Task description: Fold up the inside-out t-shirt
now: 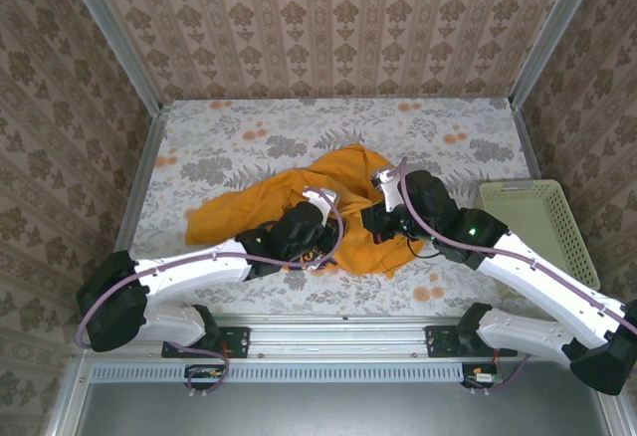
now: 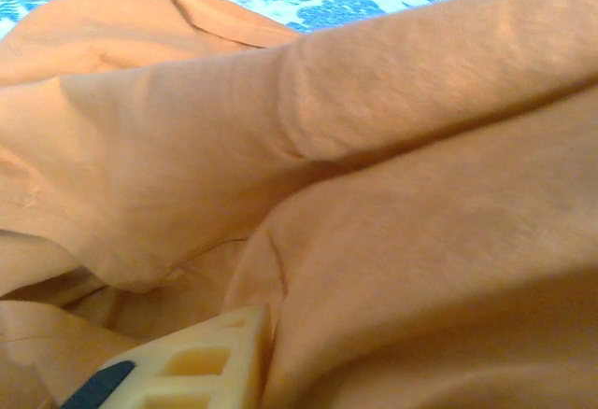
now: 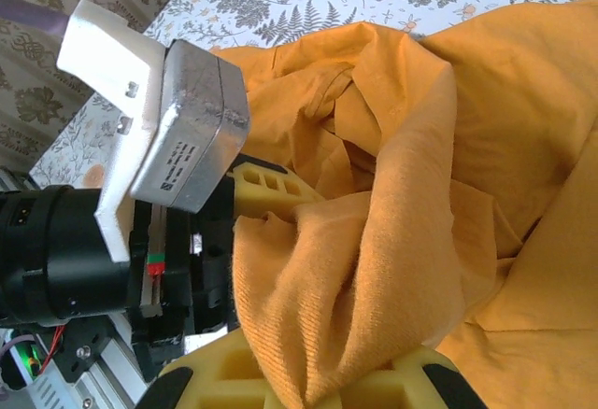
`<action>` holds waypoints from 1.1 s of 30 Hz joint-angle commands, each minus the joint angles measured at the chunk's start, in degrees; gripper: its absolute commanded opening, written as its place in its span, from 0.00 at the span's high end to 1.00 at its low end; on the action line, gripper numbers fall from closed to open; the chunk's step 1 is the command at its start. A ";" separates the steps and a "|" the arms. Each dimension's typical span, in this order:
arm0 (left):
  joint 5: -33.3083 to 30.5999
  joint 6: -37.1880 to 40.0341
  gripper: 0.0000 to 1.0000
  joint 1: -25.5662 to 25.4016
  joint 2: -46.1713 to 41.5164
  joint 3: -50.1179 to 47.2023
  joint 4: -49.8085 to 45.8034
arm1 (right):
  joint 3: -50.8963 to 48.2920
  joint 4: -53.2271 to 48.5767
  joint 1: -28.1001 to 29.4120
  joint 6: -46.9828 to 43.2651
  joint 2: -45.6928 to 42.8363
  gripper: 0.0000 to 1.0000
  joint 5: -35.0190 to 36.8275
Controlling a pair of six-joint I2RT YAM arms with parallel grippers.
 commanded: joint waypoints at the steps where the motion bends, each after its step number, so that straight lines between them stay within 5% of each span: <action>1: 6.72 2.32 0.79 0.05 -0.30 -0.90 3.98 | 0.65 -1.39 -0.97 0.34 -0.68 1.00 3.33; 9: 18.23 3.68 0.90 0.78 -0.61 -4.92 12.05 | 1.47 -1.92 -11.42 -4.15 6.23 0.99 -1.80; 14: 24.17 2.12 0.92 2.07 0.75 -6.71 18.03 | 2.11 2.98 -12.65 -4.92 13.23 0.94 -2.92; 18: 26.34 0.39 0.94 3.38 0.59 -8.20 22.29 | 2.81 2.28 -12.77 -4.26 16.35 0.74 -1.44; 22: 30.29 -2.35 0.93 5.84 1.31 -10.98 29.40 | 0.36 0.58 -12.77 -4.20 12.85 0.60 -2.05; 33: 33.40 1.36 0.92 6.72 5.51 -12.62 33.79 | -9.10 7.73 -10.23 7.46 1.19 0.53 -18.05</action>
